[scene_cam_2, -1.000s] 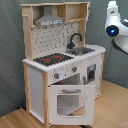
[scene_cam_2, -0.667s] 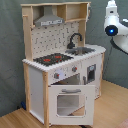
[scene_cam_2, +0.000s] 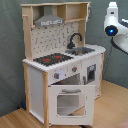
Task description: Play with the kitchen
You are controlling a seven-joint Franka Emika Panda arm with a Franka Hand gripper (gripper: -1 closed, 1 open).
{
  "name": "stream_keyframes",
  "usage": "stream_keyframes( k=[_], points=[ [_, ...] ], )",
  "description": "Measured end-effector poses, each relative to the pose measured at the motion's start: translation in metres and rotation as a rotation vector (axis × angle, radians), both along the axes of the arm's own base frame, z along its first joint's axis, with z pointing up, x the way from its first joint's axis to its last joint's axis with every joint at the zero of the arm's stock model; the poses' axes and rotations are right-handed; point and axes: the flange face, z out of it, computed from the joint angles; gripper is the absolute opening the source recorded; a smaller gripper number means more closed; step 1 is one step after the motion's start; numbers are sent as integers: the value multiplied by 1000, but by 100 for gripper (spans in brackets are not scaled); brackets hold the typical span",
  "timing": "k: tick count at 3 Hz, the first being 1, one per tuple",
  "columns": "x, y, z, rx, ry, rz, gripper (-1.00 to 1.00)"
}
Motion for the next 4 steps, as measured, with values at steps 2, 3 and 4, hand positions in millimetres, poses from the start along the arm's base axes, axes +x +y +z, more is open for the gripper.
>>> stream_keyframes(
  k=[2,3,4],
  points=[
    [15,-21,13,120,-86,92,100],
    [36,-30,20,158,-62,133,100],
    [57,-18,23,186,-30,194,100]
  ],
)
